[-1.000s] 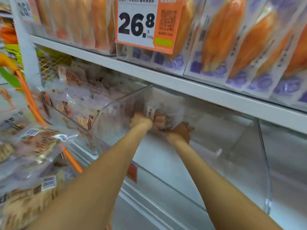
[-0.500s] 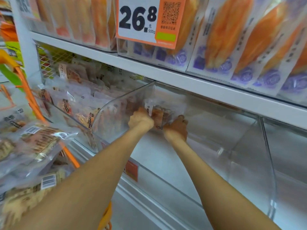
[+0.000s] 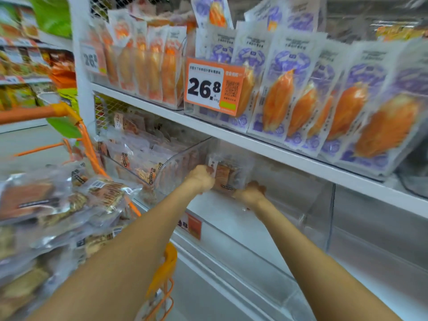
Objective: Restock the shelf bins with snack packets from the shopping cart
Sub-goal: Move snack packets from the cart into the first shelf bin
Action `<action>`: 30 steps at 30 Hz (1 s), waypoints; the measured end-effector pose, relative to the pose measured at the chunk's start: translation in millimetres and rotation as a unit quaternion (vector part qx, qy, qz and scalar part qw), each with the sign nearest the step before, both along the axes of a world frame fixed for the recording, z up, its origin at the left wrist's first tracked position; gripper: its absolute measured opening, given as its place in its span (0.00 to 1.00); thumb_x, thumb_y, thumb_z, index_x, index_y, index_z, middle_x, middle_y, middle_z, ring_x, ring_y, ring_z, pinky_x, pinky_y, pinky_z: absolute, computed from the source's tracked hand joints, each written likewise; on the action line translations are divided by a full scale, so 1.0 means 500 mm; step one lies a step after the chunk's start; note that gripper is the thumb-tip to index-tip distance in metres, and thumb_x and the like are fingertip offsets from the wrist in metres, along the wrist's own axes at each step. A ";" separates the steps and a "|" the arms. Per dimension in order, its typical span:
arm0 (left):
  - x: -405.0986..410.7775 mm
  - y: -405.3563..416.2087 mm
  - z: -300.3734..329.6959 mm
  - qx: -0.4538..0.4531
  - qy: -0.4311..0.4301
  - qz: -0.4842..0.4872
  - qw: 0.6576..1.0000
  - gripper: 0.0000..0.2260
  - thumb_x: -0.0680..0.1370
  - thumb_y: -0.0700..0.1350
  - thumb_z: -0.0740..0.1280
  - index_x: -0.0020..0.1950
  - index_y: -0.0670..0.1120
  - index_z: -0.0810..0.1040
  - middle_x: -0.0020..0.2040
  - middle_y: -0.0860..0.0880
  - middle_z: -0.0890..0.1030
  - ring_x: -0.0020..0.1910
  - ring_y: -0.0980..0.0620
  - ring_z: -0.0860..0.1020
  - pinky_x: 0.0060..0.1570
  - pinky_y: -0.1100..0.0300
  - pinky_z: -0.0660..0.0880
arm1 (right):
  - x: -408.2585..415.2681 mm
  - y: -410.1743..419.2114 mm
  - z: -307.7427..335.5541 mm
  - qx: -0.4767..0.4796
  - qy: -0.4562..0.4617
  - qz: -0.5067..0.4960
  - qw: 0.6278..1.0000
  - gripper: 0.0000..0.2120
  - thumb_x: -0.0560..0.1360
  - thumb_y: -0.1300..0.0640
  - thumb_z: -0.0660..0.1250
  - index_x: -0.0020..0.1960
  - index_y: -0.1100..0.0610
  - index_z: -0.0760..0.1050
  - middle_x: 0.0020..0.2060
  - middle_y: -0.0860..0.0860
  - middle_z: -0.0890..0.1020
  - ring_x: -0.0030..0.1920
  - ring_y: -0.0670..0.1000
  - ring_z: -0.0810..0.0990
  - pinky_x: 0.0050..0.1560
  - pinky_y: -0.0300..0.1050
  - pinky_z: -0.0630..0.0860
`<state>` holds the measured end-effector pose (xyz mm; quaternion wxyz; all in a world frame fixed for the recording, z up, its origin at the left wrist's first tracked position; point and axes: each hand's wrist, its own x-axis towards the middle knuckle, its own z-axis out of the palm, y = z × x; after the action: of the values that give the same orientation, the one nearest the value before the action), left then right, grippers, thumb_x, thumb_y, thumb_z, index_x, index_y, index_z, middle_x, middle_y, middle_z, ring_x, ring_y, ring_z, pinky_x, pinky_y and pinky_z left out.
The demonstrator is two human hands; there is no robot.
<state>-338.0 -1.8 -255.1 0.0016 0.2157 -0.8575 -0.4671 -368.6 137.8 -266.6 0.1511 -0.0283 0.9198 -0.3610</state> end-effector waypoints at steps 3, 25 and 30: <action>0.079 0.016 0.047 0.008 0.043 0.015 0.999 0.15 0.80 0.38 0.61 0.66 0.41 0.74 0.66 0.43 0.74 0.64 0.40 0.73 0.59 0.52 0.73 | 0.064 0.028 0.039 -0.020 0.037 0.030 0.999 0.09 0.76 0.57 0.63 0.49 0.63 0.75 0.47 0.58 0.76 0.51 0.59 0.76 0.53 0.51 0.75; 0.687 -0.175 0.052 -0.301 0.143 0.295 0.896 0.17 0.75 0.39 0.65 0.64 0.48 0.77 0.62 0.44 0.77 0.61 0.41 0.73 0.55 0.49 0.71 | 0.483 -0.161 0.059 -0.157 0.237 0.286 0.915 0.13 0.78 0.58 0.63 0.61 0.52 0.76 0.62 0.49 0.77 0.64 0.50 0.73 0.60 0.45 0.69; 0.709 -0.203 0.036 -0.250 0.091 0.306 0.914 0.14 0.76 0.48 0.66 0.61 0.55 0.80 0.65 0.54 0.77 0.64 0.49 0.73 0.63 0.49 0.69 | 0.478 -0.311 0.108 -0.083 0.351 0.368 0.857 0.19 0.79 0.59 0.58 0.70 0.57 0.68 0.67 0.55 0.73 0.67 0.56 0.70 0.63 0.51 0.68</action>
<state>16.5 -103.1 -237.3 0.2765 0.4165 -0.8344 -0.2321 -129.8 -17.6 -212.5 -0.0631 -0.5023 0.8008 -0.3200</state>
